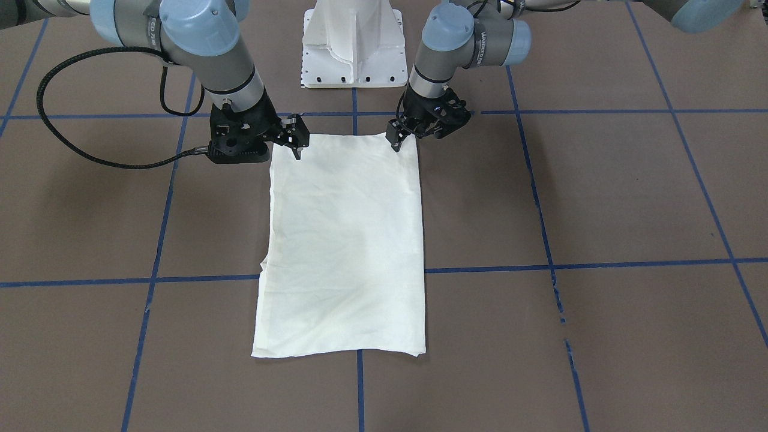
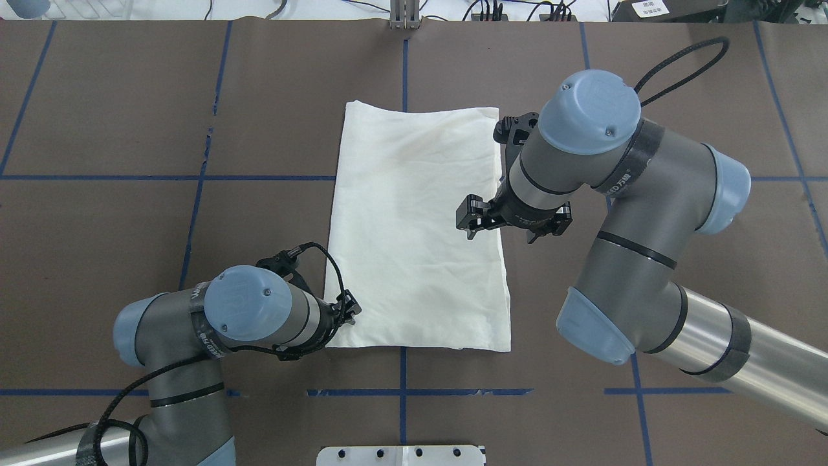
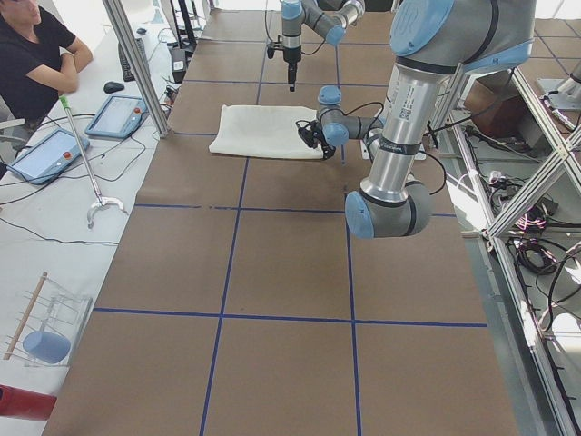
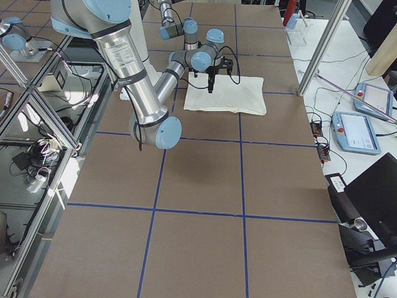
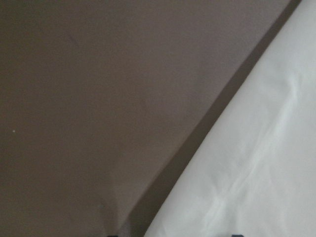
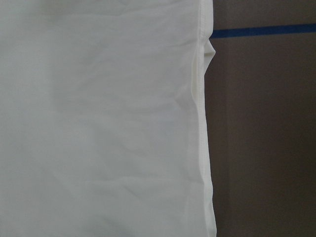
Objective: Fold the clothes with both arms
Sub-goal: 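Move both grippers to the shirt's corners nearest the robot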
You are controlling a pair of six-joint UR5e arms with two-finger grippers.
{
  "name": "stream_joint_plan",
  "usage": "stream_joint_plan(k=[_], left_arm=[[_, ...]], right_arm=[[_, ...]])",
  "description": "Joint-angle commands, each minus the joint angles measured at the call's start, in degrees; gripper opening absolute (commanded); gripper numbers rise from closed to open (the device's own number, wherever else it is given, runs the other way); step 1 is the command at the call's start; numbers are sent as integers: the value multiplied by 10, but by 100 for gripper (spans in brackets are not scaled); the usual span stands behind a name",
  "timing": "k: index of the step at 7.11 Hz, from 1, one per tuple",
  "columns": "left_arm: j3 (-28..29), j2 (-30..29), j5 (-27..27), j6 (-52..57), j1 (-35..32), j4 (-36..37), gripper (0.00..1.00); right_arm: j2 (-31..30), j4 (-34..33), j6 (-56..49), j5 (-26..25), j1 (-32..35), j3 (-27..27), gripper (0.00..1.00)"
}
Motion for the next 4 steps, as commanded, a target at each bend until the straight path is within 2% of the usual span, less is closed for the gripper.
stream_joint_plan(k=[1, 3, 4], left_arm=[[-6, 0, -2, 3, 0, 0, 0], [-23, -2, -3, 2, 10, 0, 0], [-35, -2, -4, 2, 14, 1, 0]], right_arm=[[-1, 0, 0, 0, 0, 0, 100], [-4, 0, 2, 0, -1, 4, 100], [-5, 1, 39, -2, -15, 6, 100]])
